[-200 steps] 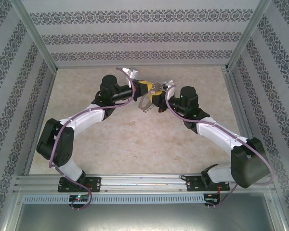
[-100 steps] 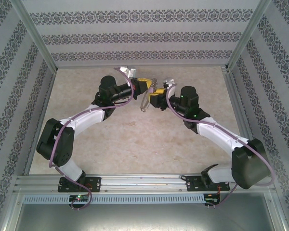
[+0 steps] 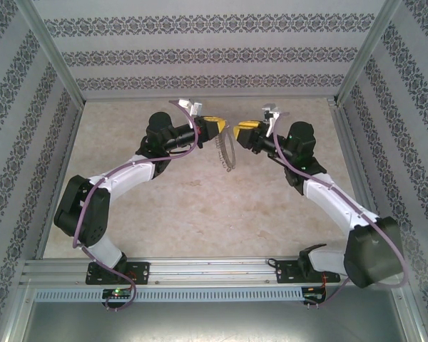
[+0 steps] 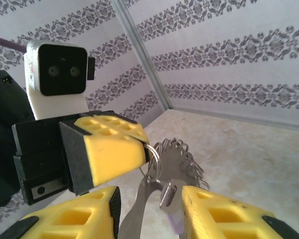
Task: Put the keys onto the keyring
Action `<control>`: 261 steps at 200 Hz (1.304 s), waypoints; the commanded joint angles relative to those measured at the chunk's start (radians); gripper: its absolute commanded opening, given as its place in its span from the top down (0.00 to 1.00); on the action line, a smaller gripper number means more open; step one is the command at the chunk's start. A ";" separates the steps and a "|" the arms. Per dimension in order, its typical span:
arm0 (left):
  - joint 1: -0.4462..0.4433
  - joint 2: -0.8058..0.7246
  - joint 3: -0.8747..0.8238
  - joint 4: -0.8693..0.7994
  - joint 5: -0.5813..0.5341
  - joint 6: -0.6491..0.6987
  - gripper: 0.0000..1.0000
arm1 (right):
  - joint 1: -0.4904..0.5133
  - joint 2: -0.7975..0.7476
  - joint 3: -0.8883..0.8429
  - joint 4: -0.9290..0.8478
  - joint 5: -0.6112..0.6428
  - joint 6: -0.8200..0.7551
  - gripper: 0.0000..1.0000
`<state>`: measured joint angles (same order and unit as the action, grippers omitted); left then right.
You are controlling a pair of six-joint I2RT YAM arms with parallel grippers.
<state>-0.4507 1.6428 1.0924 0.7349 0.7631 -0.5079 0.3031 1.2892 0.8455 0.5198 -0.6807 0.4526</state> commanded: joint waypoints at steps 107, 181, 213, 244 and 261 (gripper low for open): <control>-0.005 -0.024 0.015 0.066 0.043 -0.007 1.00 | -0.001 0.155 0.067 0.260 -0.135 0.195 0.71; -0.006 -0.016 0.022 0.065 0.041 -0.010 1.00 | 0.005 0.203 0.083 0.327 -0.169 0.243 0.93; -0.005 -0.015 0.021 0.066 0.042 -0.010 1.00 | 0.006 0.232 0.091 0.375 -0.198 0.282 0.99; -0.005 -0.016 0.021 0.064 0.040 -0.010 1.00 | 0.005 0.241 0.085 0.393 -0.203 0.290 1.00; -0.005 -0.020 0.020 0.053 0.026 -0.007 1.00 | 0.001 0.233 0.074 0.375 -0.174 0.274 1.00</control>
<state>-0.4431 1.6428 1.0924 0.7349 0.7620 -0.5102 0.3004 1.5181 0.9043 0.8513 -0.8391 0.7277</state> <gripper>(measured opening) 0.050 0.057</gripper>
